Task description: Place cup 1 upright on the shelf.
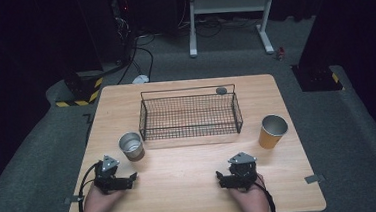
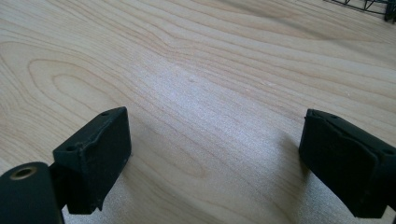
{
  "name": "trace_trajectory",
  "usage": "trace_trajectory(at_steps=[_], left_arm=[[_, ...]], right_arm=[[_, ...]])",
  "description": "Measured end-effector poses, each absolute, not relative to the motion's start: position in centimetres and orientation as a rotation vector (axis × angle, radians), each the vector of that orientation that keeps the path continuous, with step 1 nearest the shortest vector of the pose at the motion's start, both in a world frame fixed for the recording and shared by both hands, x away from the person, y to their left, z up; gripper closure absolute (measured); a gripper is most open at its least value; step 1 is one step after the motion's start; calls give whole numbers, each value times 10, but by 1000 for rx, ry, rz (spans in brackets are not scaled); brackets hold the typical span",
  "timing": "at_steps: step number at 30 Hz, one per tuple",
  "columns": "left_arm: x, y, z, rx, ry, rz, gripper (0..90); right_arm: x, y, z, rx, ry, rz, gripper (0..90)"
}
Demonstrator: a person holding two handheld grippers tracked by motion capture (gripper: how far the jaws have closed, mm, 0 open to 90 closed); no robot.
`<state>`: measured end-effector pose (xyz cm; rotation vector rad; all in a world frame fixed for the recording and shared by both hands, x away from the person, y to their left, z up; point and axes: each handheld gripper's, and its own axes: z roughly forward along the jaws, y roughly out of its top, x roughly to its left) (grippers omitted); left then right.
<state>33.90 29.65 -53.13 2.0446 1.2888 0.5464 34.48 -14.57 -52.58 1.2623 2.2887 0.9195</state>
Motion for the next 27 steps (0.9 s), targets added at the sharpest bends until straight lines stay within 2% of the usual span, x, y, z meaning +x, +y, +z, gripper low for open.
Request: trace_trajectory(at_steps=[27], left_arm=[[341, 296, -531, 2039, 1300, 547, 8]], right_arm=[[343, -147, -524, 1231, 2271, 929, 111]])
